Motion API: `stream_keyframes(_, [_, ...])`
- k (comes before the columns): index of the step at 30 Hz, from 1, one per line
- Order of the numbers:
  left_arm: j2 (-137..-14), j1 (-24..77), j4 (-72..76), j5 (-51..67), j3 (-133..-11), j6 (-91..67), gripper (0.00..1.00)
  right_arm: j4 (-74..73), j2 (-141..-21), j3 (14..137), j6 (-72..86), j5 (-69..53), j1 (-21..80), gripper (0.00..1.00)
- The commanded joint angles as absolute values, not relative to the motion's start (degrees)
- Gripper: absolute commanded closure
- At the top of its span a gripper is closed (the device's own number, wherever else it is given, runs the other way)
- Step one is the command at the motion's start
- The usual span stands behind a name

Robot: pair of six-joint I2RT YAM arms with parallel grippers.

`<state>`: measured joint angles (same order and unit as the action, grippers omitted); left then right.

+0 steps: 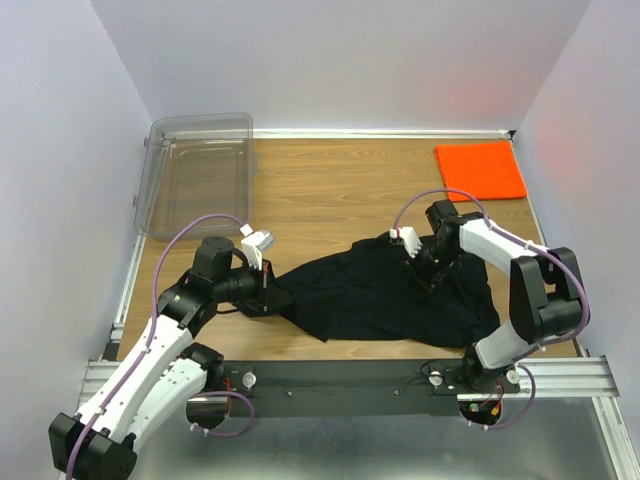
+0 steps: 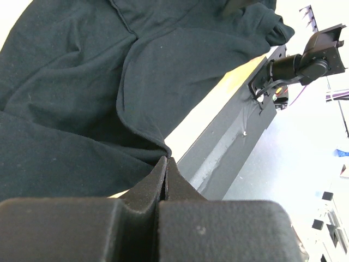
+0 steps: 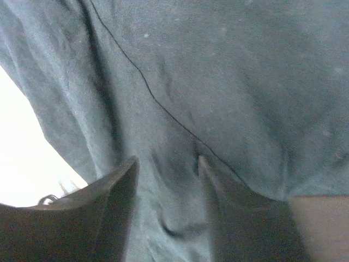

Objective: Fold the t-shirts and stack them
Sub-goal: Flatten the tshirt out

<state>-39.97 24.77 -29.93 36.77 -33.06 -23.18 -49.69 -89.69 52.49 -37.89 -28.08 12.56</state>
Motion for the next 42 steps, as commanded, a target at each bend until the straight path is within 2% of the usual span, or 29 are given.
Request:
stream_keyframes(1, [-39.9,24.87,-28.56,38.76,-32.43,-22.76,1.0,-46.76,-91.23,51.15,-37.09,-27.33,13.97,0.53])
stream_keyframes(2, [-39.9,24.87,-28.56,38.67,-32.43,-22.76,1.0,-46.67,-90.97,51.07,-37.18,-27.68,14.15,0.58])
stream_keyframes(3, [-39.9,24.87,-28.74,38.58,-32.43,-22.68,1.0,-46.67,-90.53,51.06,-37.18,-27.69,14.15,0.7])
stream_keyframes(6, [-39.9,24.87,-29.35,38.32,-32.52,-22.68,1.0,-47.28,-86.85,52.29,-36.74,-25.85,14.15,0.93])
stream_keyframes(8, [-39.9,24.87,-29.71,37.45,-32.87,-22.59,1.0,-48.42,-82.38,53.69,-35.61,-23.92,14.15,0.99])
stream_keyframes(16, [-40.08,24.79,-31.38,34.98,-35.59,-22.15,1.0,-51.5,-72.34,64.41,-31.38,-17.06,13.98,0.99])
stream_keyframes(18, [-40.08,24.87,-31.64,34.72,-35.6,-22.15,1.0,-53.07,-70.5,65.21,-32.25,-18.8,13.97,0.99])
stream_keyframes(23, [-40.17,24.87,-31.73,34.89,-35.42,-22.06,1.0,-75.65,-67.24,64.87,-55.44,-36.1,14.06,0.99])
stream_keyframes(28, [-42.09,24.87,-31.11,35.68,-35.59,-21.36,1.0,-79.54,-65.13,54.86,-59.68,-35.07,18.62,0.99])
stream_keyframes(29, [-42.53,24.79,-31.03,35.68,-35.86,-21.18,1.0,-79.54,-65.82,53.89,-60.46,-34.89,20.72,0.97])
stream_keyframes(31, [-43.59,24.87,-31.11,35.68,-36.3,-21.09,1.0,-79.37,-67.93,53.35,-61.0,-34.54,21.27,0.84])
stream_keyframes(32, [-43.85,24.79,-31.03,35.77,-36.73,-20.92,1.0,-79.1,-69.07,54.05,-60.65,-34.54,21.36,0.72])
stream_keyframes(33, [-44.12,24.87,-31.03,35.77,-36.91,-20.92,1.0,-79.01,-71.34,54.84,-60.38,-34.45,21.27,0.55])
stream_keyframes(34, [-44.12,24.79,-30.94,35.77,-37.0,-21.0,1.0,-77.19,-71.98,57.11,-60.03,-34.11,21.27,0.44])
stream_keyframes(35, [-44.12,24.87,-31.02,35.86,-37.09,-21.27,1.0,-73.95,-71.81,58.0,-54.29,-31.49,21.1,0.39])
stream_keyframes(36, [-43.95,24.79,-31.11,35.95,-37.0,-21.44,1.0,-70.0,-71.28,58.53,-50.4,-29.2,20.83,0.38])
stream_keyframes(37, [-43.51,24.87,-31.11,36.3,-36.83,-21.71,1.0,-60.65,-70.58,59.06,-41.66,-23.87,20.31,0.32])
stream_keyframes(39, [-43.07,24.87,-31.55,36.12,-36.65,-21.8,1.0,-52.25,-70.14,59.5,-34.49,-19.44,18.82,0.25])
stream_keyframes(42, [-42.45,24.87,-31.82,35.95,-36.39,-21.8,1.0,-43.17,-74.95,61.6,-23.23,-16.88,14.86,0.25])
